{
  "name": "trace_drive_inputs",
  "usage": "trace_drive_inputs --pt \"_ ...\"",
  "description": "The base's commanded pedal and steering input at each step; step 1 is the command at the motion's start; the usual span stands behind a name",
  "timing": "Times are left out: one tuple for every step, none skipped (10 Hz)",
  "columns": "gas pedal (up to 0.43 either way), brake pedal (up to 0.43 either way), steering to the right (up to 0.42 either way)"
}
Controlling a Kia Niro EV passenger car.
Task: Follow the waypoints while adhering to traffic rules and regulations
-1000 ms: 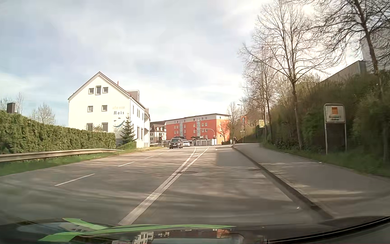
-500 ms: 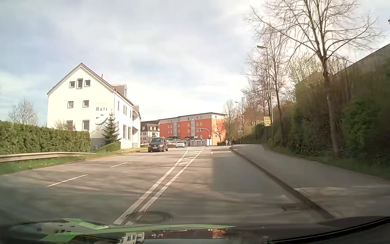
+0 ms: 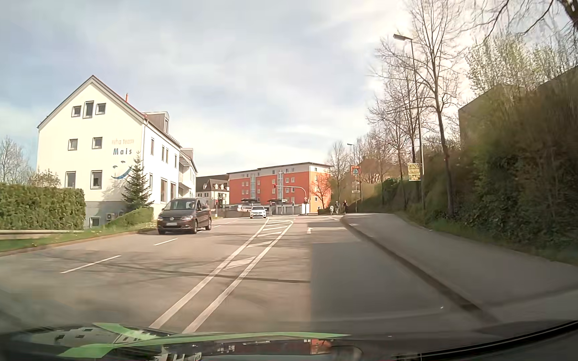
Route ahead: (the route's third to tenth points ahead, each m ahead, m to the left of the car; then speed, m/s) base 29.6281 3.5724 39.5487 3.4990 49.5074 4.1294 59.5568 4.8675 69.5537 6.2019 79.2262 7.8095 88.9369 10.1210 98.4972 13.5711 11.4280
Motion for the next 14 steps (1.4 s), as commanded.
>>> trace_drive_inputs --pt "0.067 0.000 0.003" --pt "0.079 0.000 0.003" --pt "0.079 0.000 0.003" --pt "0.098 0.000 0.003" --pt "0.098 0.000 0.003" --pt "0.098 0.000 0.003" --pt "0.110 0.000 0.003" --pt "0.118 0.000 0.003" --pt "0.118 0.000 0.003" --pt "0.118 0.000 0.003" --pt "0.118 0.000 0.002" --pt "0.118 0.000 -0.001" --pt "0.110 0.000 -0.001" --pt "0.028 0.000 -0.002"
